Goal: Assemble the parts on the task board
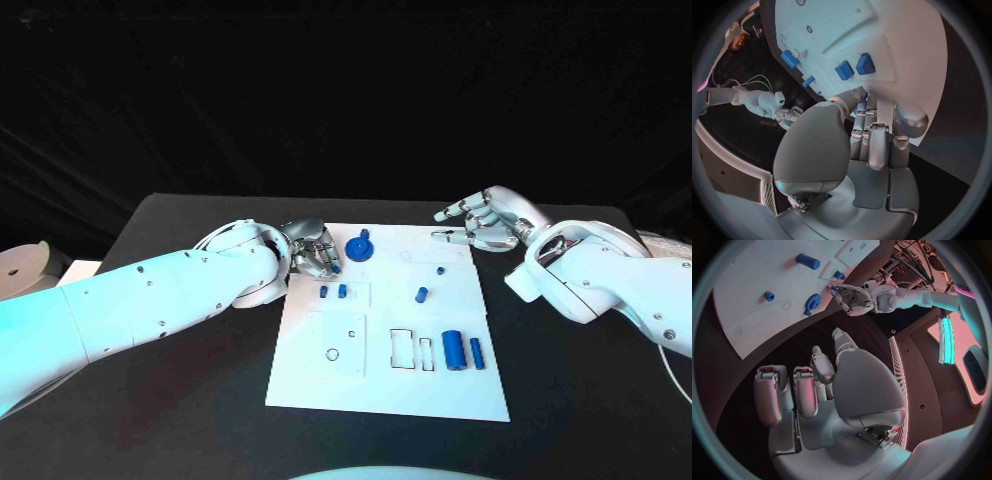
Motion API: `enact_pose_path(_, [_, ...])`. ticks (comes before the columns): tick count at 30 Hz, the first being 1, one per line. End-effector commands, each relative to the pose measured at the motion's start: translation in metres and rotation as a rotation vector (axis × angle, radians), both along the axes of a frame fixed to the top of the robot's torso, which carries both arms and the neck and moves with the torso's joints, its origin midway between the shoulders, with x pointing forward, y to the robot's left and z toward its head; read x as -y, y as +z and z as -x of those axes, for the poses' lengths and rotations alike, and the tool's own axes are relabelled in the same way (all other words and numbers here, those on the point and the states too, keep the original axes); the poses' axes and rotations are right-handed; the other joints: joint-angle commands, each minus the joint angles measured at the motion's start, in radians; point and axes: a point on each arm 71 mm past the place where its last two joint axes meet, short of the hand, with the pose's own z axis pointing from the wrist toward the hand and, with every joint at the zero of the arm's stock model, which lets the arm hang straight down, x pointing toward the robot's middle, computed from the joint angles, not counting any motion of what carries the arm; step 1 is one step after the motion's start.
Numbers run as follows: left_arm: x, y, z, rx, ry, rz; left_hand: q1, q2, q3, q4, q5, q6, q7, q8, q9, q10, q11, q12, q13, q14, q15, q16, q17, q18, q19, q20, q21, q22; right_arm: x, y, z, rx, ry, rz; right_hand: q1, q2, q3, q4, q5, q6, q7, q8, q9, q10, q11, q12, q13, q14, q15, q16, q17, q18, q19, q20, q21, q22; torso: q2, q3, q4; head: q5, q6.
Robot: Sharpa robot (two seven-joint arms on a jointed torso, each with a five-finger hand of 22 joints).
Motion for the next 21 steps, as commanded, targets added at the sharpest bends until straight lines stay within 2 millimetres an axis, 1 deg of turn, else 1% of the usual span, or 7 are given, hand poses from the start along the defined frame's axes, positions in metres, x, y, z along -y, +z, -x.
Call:
enact_pose_path(1, [0.0011, -0.0028, 0.0008, -0.007, -0.006, -0.019, -0.009, 0.000, 0.002, -0.004, -0.001, 0.006, 0.001, -0.003, 0.000, 0.007, -0.003, -0.003, 0.001, 0.048, -0.003, 0.007, -0.002, -0.014, 0.027, -0.003, -0.004, 0.000, -0.0017, -0.0002, 0.0007, 0.001, 0.018, 0.004, -0.001, 0.009, -0.005, 0.001, 0.004, 0.006, -0.001, 0.002, 0.000, -0.005, 0.001, -0.001, 0.001, 0.085, -0.002, -0.005, 0.174, 0.006, 0.041, -0.004, -0.003, 0.149, 0.000, -0.0001, 0.0010, -0.001, 0.000])
enact_pose_path(5, [0.0022, -0.0030, 0.0007, -0.004, -0.009, -0.019, -0.009, 0.000, 0.002, -0.004, -0.001, 0.006, 0.001, -0.003, 0.000, 0.007, -0.003, -0.003, 0.001, 0.048, -0.003, 0.007, -0.002, -0.014, 0.027, -0.003, -0.004, 0.000, -0.0018, -0.0002, 0.0008, 0.001, 0.018, 0.004, -0.001, 0.009, -0.005, 0.001, 0.004, 0.006, -0.001, 0.002, 0.000, -0.005, 0.001, -0.001, 0.001, 0.085, -0.002, -0.005, 0.174, 0.006, 0.041, -0.004, -0.003, 0.149, -0.001, -0.0005, 0.0007, 0.000, 0.000])
enact_pose_path(9, [0.0037, -0.0029, 0.0008, -0.001, -0.012, -0.017, -0.009, 0.000, 0.002, -0.004, -0.001, 0.006, 0.001, -0.003, 0.000, 0.007, -0.003, -0.003, 0.001, 0.048, -0.003, 0.007, -0.002, -0.014, 0.027, -0.003, -0.004, 0.000, -0.0020, -0.0002, 0.0008, 0.001, 0.019, 0.003, -0.001, 0.009, -0.005, 0.001, 0.004, 0.006, -0.001, 0.002, 0.000, -0.005, 0.001, -0.001, 0.001, 0.085, -0.002, -0.005, 0.174, 0.006, 0.041, -0.004, -0.003, 0.149, 0.000, -0.0003, 0.0002, 0.000, -0.001])
enact_pose_path(16, [0.0053, -0.0025, 0.0008, 0.005, -0.014, -0.011, -0.010, 0.000, 0.003, -0.005, -0.002, 0.007, 0.001, -0.004, 0.000, 0.008, -0.003, -0.004, 0.001, 0.048, -0.003, 0.007, -0.001, -0.014, 0.027, -0.003, -0.004, 0.000, -0.0021, -0.0003, 0.0009, 0.001, 0.019, 0.003, 0.000, 0.010, -0.006, 0.002, 0.007, 0.007, -0.001, 0.002, 0.001, -0.005, 0.001, -0.001, 0.000, 0.085, -0.002, -0.005, 0.175, 0.006, 0.041, -0.004, -0.003, 0.149, -0.001, 0.0004, 0.0012, -0.001, -0.001])
enact_pose_path(21, [0.0072, -0.0021, 0.0010, 0.008, -0.017, -0.007, -0.011, 0.001, 0.003, -0.005, -0.003, 0.008, 0.001, -0.004, 0.000, 0.010, -0.003, -0.005, 0.002, 0.048, -0.003, 0.008, 0.001, -0.014, 0.027, -0.003, -0.003, 0.001, -0.0021, -0.0004, 0.0009, 0.001, 0.019, 0.003, 0.000, 0.010, -0.006, 0.002, 0.007, 0.007, -0.001, 0.002, 0.001, -0.005, 0.001, -0.001, 0.000, 0.085, -0.002, -0.005, 0.175, 0.006, 0.041, -0.004, -0.003, 0.149, 0.000, 0.0002, 0.0007, 0.000, -0.001])
